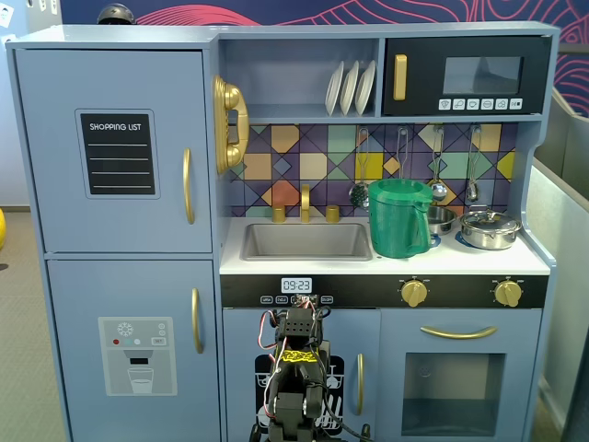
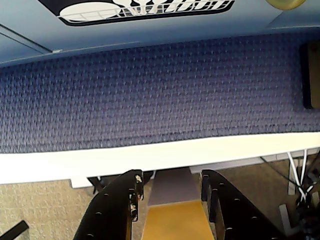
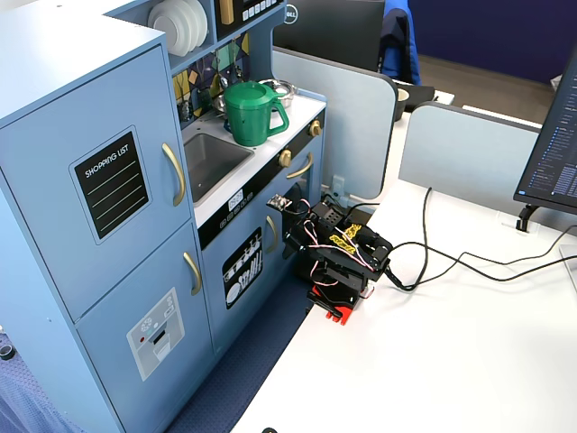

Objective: Open the left cabinet door

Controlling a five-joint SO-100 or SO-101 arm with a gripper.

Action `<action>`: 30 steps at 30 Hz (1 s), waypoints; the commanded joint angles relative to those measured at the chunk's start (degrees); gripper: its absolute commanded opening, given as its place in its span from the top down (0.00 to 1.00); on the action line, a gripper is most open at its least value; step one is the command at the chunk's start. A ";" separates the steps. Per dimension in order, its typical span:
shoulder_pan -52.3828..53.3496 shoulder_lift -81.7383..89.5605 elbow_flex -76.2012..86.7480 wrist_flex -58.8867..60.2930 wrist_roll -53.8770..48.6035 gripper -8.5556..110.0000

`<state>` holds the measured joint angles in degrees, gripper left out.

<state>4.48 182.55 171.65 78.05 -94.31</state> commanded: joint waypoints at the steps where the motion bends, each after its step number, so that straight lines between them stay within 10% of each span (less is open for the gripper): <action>1: -0.79 -0.35 0.09 9.76 5.80 0.93; 30: -12.13 -6.42 -23.55 -12.57 8.79 0.90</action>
<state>-5.45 178.68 157.94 69.61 -86.13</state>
